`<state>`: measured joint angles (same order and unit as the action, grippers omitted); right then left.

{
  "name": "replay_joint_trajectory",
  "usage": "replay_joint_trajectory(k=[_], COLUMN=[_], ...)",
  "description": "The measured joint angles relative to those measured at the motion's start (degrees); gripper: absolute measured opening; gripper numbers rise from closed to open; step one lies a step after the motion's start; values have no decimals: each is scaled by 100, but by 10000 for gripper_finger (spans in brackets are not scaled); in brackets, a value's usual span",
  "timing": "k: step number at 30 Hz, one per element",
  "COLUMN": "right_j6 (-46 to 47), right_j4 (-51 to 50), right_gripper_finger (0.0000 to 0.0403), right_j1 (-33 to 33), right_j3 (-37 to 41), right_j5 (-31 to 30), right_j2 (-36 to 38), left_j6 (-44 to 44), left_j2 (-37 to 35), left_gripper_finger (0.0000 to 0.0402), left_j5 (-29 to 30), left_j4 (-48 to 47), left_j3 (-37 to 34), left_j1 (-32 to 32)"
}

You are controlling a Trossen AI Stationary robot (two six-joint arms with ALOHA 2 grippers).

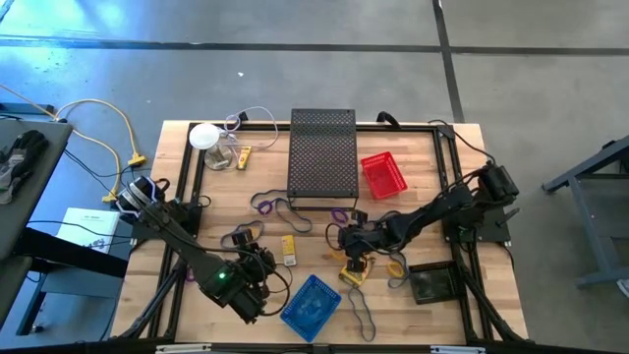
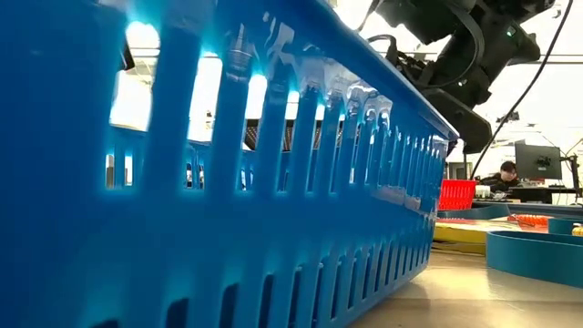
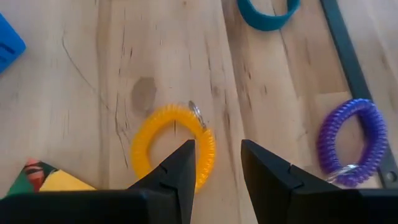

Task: Pick & Place Office Desk Supplies
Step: Put the yellow spring keychain into the red bin

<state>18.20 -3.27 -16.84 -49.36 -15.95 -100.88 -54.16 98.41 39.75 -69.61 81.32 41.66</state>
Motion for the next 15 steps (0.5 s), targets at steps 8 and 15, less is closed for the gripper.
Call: replay_joint_trajectory(k=[8,15], right_j6=[-188,-194], right_j4=[363,340], right_gripper_finger=[116,103], right_j1=[56,144], right_j3=[-15,-21], right_j5=[98,135], right_j2=[-432,-511], left_j6=[466,617], left_j2=[1,2], left_gripper_finger=[140,140], left_j5=[114,166], left_j4=[44,55], left_j3=[2,2], left_j1=[-1,-1])
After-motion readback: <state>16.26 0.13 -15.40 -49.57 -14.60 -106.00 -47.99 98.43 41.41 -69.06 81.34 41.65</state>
